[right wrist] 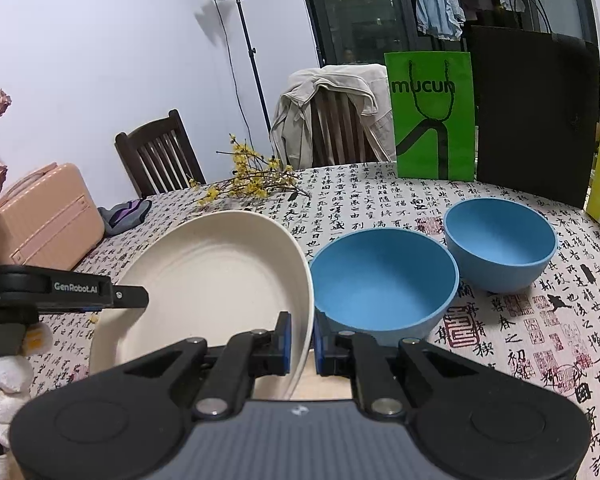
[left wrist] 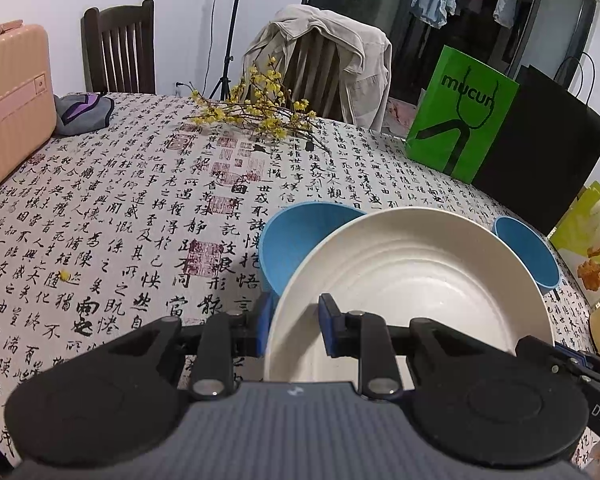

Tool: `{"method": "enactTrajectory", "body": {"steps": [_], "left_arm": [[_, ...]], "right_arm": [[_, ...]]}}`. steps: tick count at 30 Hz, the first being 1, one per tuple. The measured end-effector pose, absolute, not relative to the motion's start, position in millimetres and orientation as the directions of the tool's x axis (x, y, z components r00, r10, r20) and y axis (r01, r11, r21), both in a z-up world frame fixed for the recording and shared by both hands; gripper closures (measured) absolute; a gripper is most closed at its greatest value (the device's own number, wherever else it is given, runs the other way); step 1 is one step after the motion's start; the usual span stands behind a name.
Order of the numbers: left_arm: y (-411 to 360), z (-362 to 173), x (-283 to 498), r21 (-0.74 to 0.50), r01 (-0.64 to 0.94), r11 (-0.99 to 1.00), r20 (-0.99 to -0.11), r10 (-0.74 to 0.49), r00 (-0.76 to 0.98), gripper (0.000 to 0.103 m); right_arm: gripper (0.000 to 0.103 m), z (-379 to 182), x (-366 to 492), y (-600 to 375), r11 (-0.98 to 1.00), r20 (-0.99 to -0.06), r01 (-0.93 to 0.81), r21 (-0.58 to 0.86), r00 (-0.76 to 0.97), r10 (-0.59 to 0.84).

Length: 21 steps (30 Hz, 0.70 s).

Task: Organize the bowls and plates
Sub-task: 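Move the held cream plate with both grippers up beside the blue bowls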

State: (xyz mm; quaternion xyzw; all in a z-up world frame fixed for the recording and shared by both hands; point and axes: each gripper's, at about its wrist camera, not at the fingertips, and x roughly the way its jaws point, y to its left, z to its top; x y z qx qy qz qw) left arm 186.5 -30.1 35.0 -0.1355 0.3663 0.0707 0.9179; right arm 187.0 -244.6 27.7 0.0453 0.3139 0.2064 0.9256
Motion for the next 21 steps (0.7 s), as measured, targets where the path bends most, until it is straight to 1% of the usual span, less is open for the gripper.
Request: {"method": "enactTrajectory", "body": {"steps": [21], "left_arm": [[-42.7, 15.0, 180.0, -0.214, -0.183, 0.96, -0.706, -0.022, 0.708, 0.078]], "right_arm": [[0.092, 6.4, 165.0, -264.6, 0.917, -0.547, -0.319, 0.241, 0.735, 0.4]]}}
